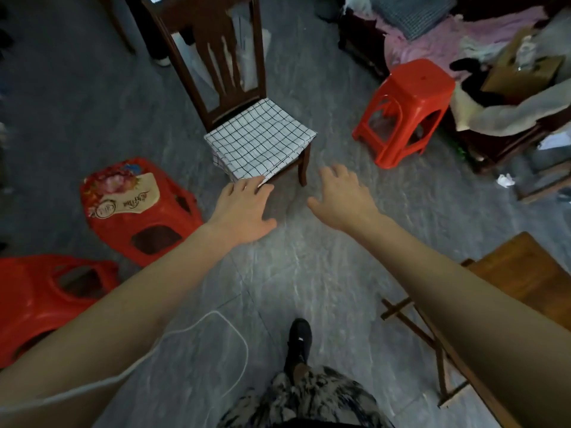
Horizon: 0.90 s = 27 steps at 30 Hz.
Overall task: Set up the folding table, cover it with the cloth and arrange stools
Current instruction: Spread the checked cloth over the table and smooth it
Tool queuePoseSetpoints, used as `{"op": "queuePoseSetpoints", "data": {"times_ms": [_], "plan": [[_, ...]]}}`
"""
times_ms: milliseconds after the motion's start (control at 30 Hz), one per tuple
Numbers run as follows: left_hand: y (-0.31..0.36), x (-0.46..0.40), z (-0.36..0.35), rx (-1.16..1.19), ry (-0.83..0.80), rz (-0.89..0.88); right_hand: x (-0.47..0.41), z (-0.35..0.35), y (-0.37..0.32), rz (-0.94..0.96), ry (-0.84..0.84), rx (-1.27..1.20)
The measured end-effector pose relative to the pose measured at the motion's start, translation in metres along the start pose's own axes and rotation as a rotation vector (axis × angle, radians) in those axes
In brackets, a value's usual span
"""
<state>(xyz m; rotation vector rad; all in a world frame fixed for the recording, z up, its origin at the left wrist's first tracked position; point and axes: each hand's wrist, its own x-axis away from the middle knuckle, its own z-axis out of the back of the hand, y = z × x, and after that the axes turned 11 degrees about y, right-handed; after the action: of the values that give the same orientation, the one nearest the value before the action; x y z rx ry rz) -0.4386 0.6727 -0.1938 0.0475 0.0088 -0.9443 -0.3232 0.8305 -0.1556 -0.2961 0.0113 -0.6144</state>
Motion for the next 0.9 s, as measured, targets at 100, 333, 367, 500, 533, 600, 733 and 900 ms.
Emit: {"op": "queuePoseSetpoints", "data": {"times_ms": [100,333,367,500,533,600,733,900], "plan": [[-0.020,-0.023,-0.010,-0.011,-0.024,0.030,-0.033,-0.007,0.000,0.022,-0.014,-0.004],[-0.065,-0.062,-0.037,-0.017,-0.115,0.096,-0.089,-0.035,-0.004,0.008,-0.063,-0.050],[-0.071,-0.068,-0.043,-0.022,-0.124,0.095,-0.095,-0.042,-0.005,0.006,-0.070,-0.056],[-0.094,-0.096,-0.068,-0.025,-0.197,0.088,-0.122,-0.066,-0.009,-0.018,-0.091,-0.078],[-0.101,-0.106,-0.075,-0.031,-0.211,0.083,-0.130,-0.072,-0.010,-0.028,-0.085,-0.081],[-0.116,-0.127,-0.088,-0.032,-0.236,0.067,-0.147,-0.083,-0.014,-0.050,-0.070,-0.093],[-0.146,-0.168,-0.118,-0.013,-0.257,0.017,-0.187,-0.108,-0.023,-0.082,-0.056,-0.111],[-0.185,-0.220,-0.175,0.003,-0.295,-0.018,-0.232,-0.154,-0.030,-0.148,-0.064,-0.131]]}}
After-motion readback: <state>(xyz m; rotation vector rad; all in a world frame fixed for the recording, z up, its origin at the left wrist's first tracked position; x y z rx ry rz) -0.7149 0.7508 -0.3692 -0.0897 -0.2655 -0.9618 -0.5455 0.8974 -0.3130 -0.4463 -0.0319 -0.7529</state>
